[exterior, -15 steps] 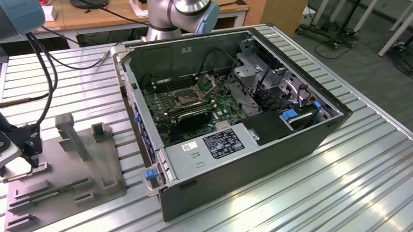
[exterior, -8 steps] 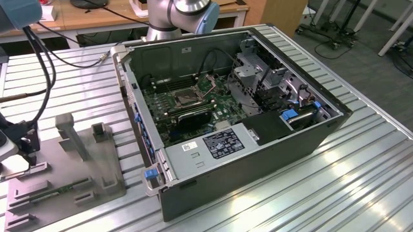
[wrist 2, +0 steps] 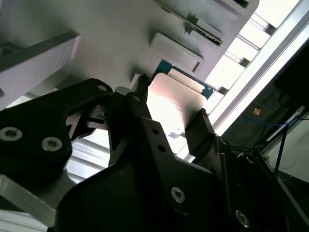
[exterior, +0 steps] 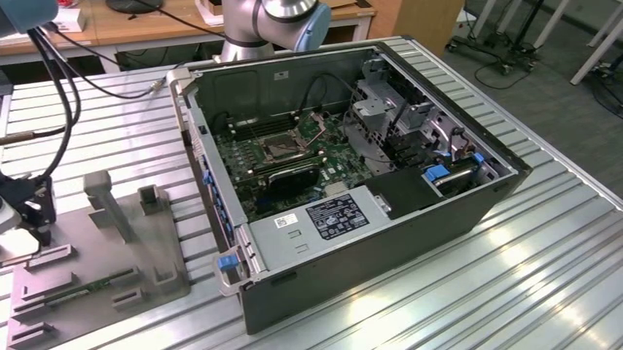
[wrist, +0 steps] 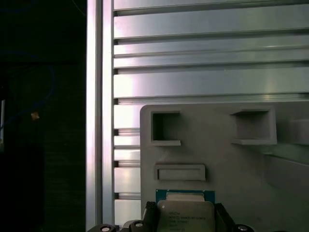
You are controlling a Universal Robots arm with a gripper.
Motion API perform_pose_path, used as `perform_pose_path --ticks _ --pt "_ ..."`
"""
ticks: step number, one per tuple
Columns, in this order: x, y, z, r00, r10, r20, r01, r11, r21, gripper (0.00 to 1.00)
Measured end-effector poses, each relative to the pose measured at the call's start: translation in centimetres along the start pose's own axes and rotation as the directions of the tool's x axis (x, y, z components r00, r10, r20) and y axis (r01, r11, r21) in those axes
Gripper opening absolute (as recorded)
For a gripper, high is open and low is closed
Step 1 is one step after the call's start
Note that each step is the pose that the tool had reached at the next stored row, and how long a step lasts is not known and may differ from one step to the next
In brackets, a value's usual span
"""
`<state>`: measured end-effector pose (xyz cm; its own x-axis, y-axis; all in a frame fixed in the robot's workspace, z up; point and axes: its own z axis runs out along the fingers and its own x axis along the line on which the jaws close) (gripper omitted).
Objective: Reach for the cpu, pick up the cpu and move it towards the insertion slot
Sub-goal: 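Pick up the cpu and move it towards the insertion slot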
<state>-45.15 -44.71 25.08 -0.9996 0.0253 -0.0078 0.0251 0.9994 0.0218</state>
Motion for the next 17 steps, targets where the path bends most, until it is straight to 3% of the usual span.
perform_pose_path --ticks 17 --pt "-0.01 0.04 -1.9 1.0 0.0 0.0 0.0 1.0 -0.0001 0.55"
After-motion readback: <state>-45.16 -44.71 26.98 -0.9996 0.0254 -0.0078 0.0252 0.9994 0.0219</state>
